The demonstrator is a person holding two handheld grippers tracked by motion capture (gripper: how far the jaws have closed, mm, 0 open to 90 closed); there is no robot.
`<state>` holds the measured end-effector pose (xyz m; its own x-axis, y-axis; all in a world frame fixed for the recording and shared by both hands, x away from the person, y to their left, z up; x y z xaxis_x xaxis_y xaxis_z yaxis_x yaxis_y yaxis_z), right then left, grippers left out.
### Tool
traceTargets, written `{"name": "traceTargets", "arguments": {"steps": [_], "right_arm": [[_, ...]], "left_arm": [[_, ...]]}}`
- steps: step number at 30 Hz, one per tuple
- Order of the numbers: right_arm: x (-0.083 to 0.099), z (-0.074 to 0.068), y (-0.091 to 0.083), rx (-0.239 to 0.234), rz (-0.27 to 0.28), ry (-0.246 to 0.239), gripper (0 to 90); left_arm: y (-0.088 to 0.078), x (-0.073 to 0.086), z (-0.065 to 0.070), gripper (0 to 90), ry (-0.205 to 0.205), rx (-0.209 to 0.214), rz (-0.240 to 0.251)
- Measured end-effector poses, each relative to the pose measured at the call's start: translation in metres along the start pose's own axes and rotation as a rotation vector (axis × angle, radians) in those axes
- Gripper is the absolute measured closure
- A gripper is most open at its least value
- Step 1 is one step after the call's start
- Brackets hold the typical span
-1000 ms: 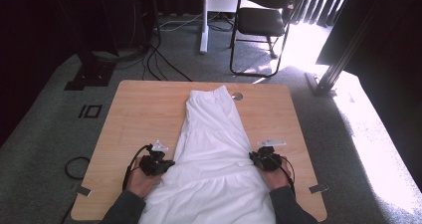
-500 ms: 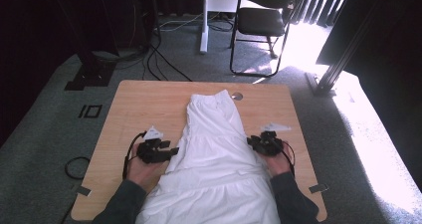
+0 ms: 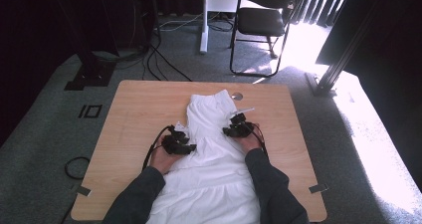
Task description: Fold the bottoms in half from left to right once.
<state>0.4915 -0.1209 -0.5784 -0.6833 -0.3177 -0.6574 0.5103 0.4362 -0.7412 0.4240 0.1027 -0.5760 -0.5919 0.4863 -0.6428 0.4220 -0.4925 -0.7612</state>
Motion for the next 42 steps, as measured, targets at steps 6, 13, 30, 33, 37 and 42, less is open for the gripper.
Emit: {"name": "traceTargets", "arguments": {"steps": [6,13,30,33,37,42], "right_arm": [[-0.036,0.006,-0.058,0.017,0.243,0.008,88.7],[-0.033,0.017,-0.069,0.147,0.247,-0.074,84.2],[0.016,0.042,-0.014,0.136,0.068,0.058,65.3],[0.018,0.040,-0.015,0.131,0.077,0.075,65.5],[0.025,0.032,-0.020,0.127,0.070,0.066,65.4],[0.044,0.013,-0.032,0.106,0.074,0.047,65.5]], "left_arm": [[-0.001,0.004,-0.003,44.5,-0.021,0.021,0.009],[-0.002,0.004,-0.001,44.3,-0.015,0.018,0.000],[0.025,-0.032,-0.015,66.5,-0.009,-0.018,0.006],[0.022,-0.027,-0.014,69.6,-0.005,-0.006,0.004],[0.017,-0.021,-0.010,69.6,0.010,-0.003,0.000],[-0.003,0.008,0.018,69.5,0.097,-0.017,-0.018]]}}
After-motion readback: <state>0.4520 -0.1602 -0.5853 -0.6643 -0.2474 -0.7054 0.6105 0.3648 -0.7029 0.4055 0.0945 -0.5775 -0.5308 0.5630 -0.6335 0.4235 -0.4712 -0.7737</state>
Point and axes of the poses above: each handheld gripper's, and its own axes: y roughly forward along the jaws, x roughly out of its underside, z roughly to its right, the point moved 5 cm from there along y, roughly forward along the jaws, and after that the axes turned 2 degrees about y, right-handed, at the moved point
